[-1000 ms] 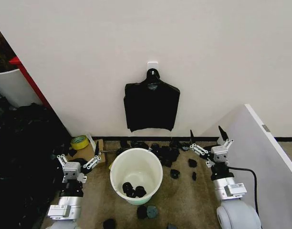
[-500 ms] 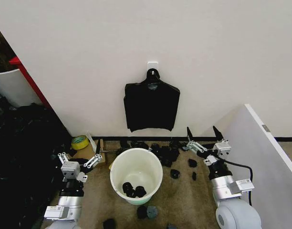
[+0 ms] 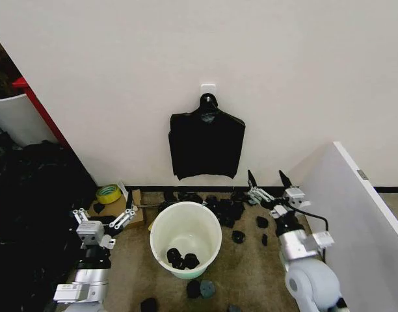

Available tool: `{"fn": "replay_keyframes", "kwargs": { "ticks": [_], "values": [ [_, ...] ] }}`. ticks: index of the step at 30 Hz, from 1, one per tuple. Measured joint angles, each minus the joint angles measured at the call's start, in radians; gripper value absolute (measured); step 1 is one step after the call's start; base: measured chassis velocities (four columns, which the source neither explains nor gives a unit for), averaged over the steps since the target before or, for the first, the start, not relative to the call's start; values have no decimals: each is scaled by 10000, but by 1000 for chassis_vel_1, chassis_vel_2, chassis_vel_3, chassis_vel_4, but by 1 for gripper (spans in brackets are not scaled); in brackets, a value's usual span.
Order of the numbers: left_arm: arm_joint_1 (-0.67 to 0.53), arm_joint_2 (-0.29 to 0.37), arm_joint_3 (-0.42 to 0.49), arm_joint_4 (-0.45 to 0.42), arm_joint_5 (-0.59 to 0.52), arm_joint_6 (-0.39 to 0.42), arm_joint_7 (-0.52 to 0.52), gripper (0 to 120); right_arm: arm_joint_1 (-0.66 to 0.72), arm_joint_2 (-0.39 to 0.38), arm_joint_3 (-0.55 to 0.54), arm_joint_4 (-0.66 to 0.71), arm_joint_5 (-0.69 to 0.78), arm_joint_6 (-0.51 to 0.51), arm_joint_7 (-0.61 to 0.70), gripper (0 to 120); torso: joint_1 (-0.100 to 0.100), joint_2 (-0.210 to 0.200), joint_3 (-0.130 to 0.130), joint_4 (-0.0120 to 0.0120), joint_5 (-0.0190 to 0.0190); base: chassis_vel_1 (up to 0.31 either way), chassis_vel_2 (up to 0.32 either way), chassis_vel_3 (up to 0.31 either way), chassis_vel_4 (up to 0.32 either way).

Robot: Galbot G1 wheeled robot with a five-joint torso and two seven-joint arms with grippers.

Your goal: Place the garbage bag over the trash bin.

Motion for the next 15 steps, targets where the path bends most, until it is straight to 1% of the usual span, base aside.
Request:
{"fn": "replay_keyframes", "kwargs": {
  "ticks": [1, 2, 3, 4, 7, 9, 10, 12, 15],
  "values": [
    [12, 0, -17, -26, -118, -35, -10, 100, 284, 12, -169, -192, 322, 6, -24, 100, 0, -1, 0, 0, 2, 0, 0, 0, 0],
    [12, 0, -17, -26, -118, -35, -10, 100, 284, 12, -169, -192, 322, 6, -24, 100, 0, -1, 0, 0, 2, 0, 0, 0, 0],
    [22, -8, -36, -43, -234, -59, -41, 100, 748, 53, -421, -481, 827, 18, -75, 100, 0, 0, 0, 0, 1, 0, 0, 0, 0],
    [26, -16, -47, -48, -273, -64, -58, 100, 943, 75, -520, -605, 1026, 25, -105, 100, 0, -1, 0, 0, 1, 0, 0, 0, 0],
    [69, -67, -113, -51, -265, -73, -97, 100, 2192, 313, -1116, -1528, 2205, 192, -359, 100, 0, -1, 0, 1, 0, 0, 0, 0, 0],
    [96, -97, -127, -34, -225, -74, -117, 100, 2768, 507, -1408, -2168, 2862, 347, -501, 100, 1, -1, 1, 2, 0, 0, 0, 0, 0],
    [96, -97, -127, -34, -225, -74, -117, 100, 2768, 507, -1408, -2168, 2862, 347, -501, 100, 1, -1, 1, 2, 0, 0, 0, 0, 0],
    [117, -137, -134, -14, -155, -74, -129, 100, 3299, 787, -1654, -2875, 3568, 587, -790, 100, 1, -1, 1, 0, 0, 0, 0, 0, 0],
    [132, -188, -134, -6, -77, -71, -151, 100, 3906, 1194, -1849, -3741, 4249, 878, -1197, 100, 1, -1, 1, -2, -1, 0, 0, 0, 0]
  ]
}}
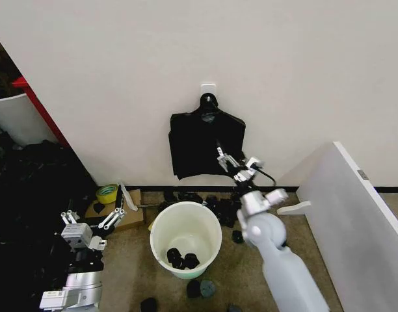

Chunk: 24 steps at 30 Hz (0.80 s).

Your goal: Place the garbage bag over the trash bin.

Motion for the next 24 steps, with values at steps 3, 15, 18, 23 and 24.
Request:
{"fn": "replay_keyframes", "kwargs": {
  "ticks": [3, 15, 18, 23, 24],
  "values": [
    [7, -18, -9, -6, 33, 3, -28, 100, 331, 295, -34, -486, 320, 136, -260, 100, 0, -1, 0, 1, 3, 0, 0, 0, 0],
    [36, -9, -61, 2, 157, 12, -255, 100, 1511, 1276, 121, -1869, 1146, 303, -807, 100, -1, 0, -1, 0, 3, 0, 0, 0, 0],
    [27, 4, -70, 24, 159, 12, -297, 100, 1556, 1276, 116, -1960, 1134, 289, -802, 98, 0, 0, -1, 0, 2, 0, 0, 0, 0],
    [-10, 13, -44, 98, 180, 12, -321, 100, 1737, 1264, 143, -2227, 1104, 257, -789, 77, 0, 0, -1, 1, 3, 0, 0, 0, 0],
    [-14, 22, -35, 116, 189, 12, -321, 100, 1788, 1261, 152, -2293, 1100, 251, -792, 72, -1, 0, -1, 1, 2, 0, 0, 0, 0]
  ]
}}
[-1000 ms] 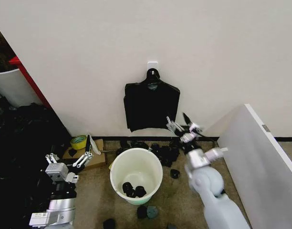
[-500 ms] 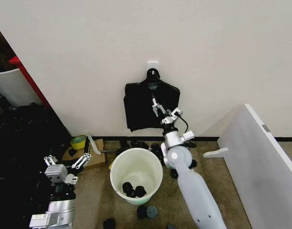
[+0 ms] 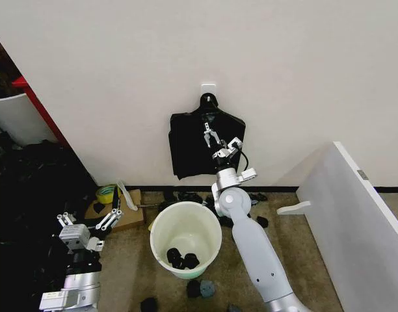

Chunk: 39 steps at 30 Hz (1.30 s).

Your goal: Place the garbage bag over the trash bin.

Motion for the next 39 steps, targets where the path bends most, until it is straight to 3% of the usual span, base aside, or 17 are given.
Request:
{"fn": "replay_keyframes", "kwargs": {
  "ticks": [10, 28, 39],
  "values": [
    [-3, 126, -4, 67, 16, 12, -26, 100, 278, -11, 148, -310, -2, -7, -197, 67, -1, 0, 0, 0, 1, 0, 0, 0, 0],
    [-146, 152, 31, 435, 46, -24, -66, 100, 156, -17, 157, -173, 22, -20, -997, 1, -1, 0, -1, 0, 1, 0, 0, 0, 0],
    [-204, 79, 59, 555, 161, -93, -176, 100, -483, -17, 54, 296, -11, -22, -1586, 0, -1, 1, -1, 1, 0, 0, 0, 0, 0]
  ]
}}
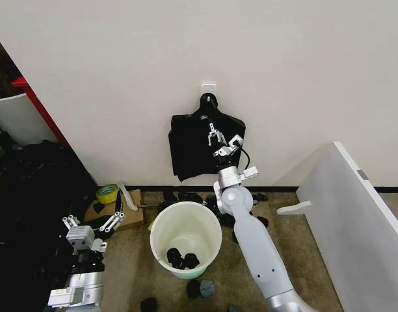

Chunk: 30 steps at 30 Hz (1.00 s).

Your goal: Place the garbage bag over the trash bin.

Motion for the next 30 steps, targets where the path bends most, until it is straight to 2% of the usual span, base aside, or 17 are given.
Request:
{"fn": "replay_keyframes", "kwargs": {
  "ticks": [4, 13, 22, 30],
  "values": [
    [-2, -10, 1, -20, 7, -4, -38, 100, -506, -11, -133, 229, -172, 0, -459, 0, 0, 0, 0, 1, 1, 0, 0, 0, 0],
    [-11, -2, -47, -226, -3, -10, -157, 100, -1832, -854, -129, 467, -1354, -58, -2058, 0, 0, 2, 0, 0, 1, 0, 0, 0, 0],
    [71, -13, -43, -453, 3, -10, -166, 100, -2491, -1482, 406, -367, -3053, -122, -4249, 0, 0, 2, 1, 0, 2, 0, 0, 0, 0],
    [111, -58, -40, -583, 21, -9, -170, 100, -2699, -1664, 917, -1095, -4338, -7, -5838, 0, 0, 2, 0, 0, 0, 0, 0, 0, 0]
  ]
}}
